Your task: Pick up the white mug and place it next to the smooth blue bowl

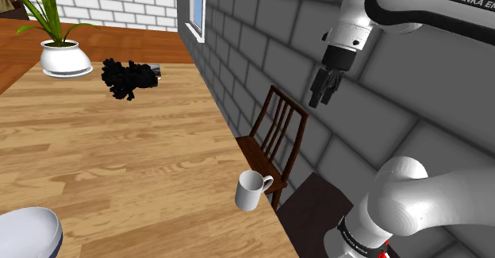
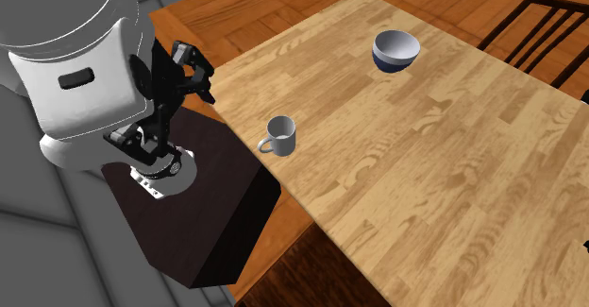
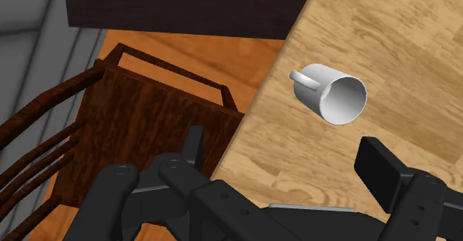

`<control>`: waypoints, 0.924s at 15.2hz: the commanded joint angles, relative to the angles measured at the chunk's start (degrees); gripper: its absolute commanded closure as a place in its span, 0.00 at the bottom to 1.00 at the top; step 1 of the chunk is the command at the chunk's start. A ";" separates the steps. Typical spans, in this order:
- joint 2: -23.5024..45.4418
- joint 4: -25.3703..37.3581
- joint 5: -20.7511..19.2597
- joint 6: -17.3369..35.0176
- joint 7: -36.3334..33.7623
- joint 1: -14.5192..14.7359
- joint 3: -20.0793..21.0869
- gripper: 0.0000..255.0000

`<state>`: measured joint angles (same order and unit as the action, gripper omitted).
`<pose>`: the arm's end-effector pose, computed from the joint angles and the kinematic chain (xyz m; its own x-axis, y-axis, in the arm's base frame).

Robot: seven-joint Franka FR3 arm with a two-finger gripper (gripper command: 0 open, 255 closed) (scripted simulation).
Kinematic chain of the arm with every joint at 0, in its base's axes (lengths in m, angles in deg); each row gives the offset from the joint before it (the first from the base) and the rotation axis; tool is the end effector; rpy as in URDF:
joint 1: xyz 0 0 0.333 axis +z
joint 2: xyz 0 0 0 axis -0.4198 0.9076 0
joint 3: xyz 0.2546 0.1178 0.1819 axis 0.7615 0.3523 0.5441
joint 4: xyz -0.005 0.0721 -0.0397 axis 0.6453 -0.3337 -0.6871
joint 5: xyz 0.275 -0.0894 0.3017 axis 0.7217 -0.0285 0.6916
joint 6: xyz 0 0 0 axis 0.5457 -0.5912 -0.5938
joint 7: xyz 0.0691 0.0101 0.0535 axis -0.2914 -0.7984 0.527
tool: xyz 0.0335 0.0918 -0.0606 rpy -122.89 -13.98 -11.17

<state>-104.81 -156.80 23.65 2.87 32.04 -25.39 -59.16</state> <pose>0.2918 -0.0174 0.6162 0.9993 0.0084 -0.0374 0.0017 -0.9845 -0.1751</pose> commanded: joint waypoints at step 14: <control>8.31 -10.02 7.70 16.49 -17.09 3.07 17.78 0.00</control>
<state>-97.69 -166.49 30.70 17.92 16.52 -22.62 -42.94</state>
